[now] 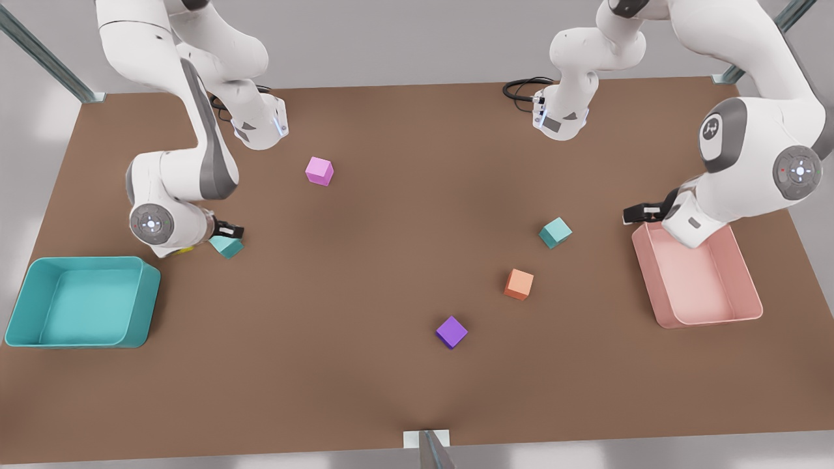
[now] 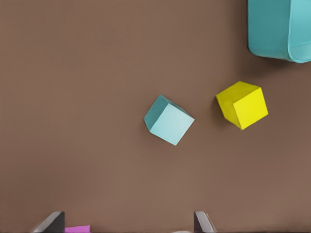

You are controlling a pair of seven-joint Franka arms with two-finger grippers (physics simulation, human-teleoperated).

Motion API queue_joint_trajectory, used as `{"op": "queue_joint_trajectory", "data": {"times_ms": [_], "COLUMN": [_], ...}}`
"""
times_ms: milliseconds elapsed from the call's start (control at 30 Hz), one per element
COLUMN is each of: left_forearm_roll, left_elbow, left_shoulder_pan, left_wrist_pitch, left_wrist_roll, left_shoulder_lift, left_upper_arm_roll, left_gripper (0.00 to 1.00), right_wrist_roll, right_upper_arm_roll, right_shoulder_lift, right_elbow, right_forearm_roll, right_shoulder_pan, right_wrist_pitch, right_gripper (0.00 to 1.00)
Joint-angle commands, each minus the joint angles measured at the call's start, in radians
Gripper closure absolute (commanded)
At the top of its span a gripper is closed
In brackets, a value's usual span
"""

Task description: Stack the two blue cubes on top of each other

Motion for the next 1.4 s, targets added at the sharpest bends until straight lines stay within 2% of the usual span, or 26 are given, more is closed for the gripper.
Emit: {"op": "queue_joint_trajectory", "data": {"times_ms": [0,333,467,567,1133,1367], "left_forearm_roll": [-0.01,-0.009,-0.004,-0.004,-0.004,-0.006], "left_elbow": [0.0,0.004,0.005,0.014,0.01,0.01], "left_shoulder_pan": [-0.003,0.002,0.003,0.003,0.003,0.003], "left_wrist_pitch": [-0.002,0.005,0.007,0.005,0.002,0.002], "left_wrist_roll": [-0.012,-0.007,-0.007,-0.006,-0.006,-0.006], "left_shoulder_lift": [0.001,0.024,0.024,0.022,0.03,0.038], "left_upper_arm_roll": [-0.011,-0.009,-0.009,-0.009,-0.009,-0.009], "left_gripper": [0.0,0.0,0.0,0.0,0.0,0.0], "right_wrist_roll": [0.327,0.31,0.135,0.014,-0.003,-0.003], "right_upper_arm_roll": [-0.006,-0.006,-0.006,-0.007,-0.007,-0.006], "right_shoulder_lift": [-0.01,0.015,-0.017,-0.005,-0.011,0.0], "right_elbow": [-0.08,-0.263,-0.373,-0.376,-0.494,-0.537], "right_forearm_roll": [0.001,0.08,0.087,0.168,0.182,0.206], "right_shoulder_pan": [-0.028,-0.111,-0.152,-0.174,-0.223,-0.223], "right_wrist_pitch": [0.346,0.614,0.758,0.755,0.763,0.823], "right_gripper": [0.0,0.0,0.0,0.0,0.0,0.0]}}
